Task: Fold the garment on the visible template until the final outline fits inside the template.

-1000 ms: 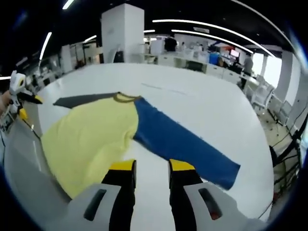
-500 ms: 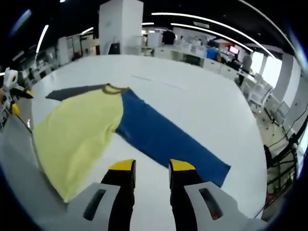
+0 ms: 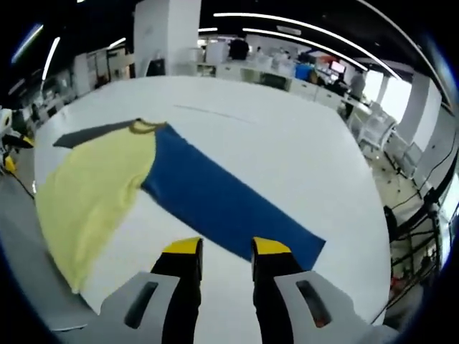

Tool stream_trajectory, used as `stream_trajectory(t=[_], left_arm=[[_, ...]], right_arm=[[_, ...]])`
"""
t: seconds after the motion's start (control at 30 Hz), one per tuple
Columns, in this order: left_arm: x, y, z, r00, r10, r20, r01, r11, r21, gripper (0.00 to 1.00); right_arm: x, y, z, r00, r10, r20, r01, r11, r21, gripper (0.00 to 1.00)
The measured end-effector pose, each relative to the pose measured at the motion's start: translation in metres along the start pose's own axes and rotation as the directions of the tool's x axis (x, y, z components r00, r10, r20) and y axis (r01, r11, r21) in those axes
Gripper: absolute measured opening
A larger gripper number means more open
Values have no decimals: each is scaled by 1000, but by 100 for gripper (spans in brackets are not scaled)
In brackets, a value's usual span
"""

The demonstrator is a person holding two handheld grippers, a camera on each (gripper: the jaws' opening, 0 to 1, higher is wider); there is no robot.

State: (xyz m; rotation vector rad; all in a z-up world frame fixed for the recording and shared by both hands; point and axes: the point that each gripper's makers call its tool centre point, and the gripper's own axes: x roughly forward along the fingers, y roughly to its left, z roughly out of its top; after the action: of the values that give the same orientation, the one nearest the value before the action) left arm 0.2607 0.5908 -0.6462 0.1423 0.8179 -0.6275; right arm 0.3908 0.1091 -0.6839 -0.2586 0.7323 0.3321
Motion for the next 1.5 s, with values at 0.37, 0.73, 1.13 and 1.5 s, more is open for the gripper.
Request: stream_trajectory(t=[0.37, 0.73, 1.13, 1.5], left_arm=[[1, -2, 4, 1000, 2, 4, -2, 1000, 2, 72], [3, -3, 1, 1000, 3, -12, -3, 1000, -7, 72], [0, -3, 8, 1000, 16, -14, -16, 1000, 2, 71], [-1, -6, 7, 1000, 24, -9, -24, 1000, -12, 72]], right_arm=[[17, -50, -21, 997, -64, -36, 64, 998, 13, 27], [34, -103, -42, 991, -126, -53, 131, 986, 102, 26], [44, -111, -51, 986, -141, -93, 152, 982, 115, 26], [50, -125, -62, 982, -146, -121, 162, 978, 134, 26]])
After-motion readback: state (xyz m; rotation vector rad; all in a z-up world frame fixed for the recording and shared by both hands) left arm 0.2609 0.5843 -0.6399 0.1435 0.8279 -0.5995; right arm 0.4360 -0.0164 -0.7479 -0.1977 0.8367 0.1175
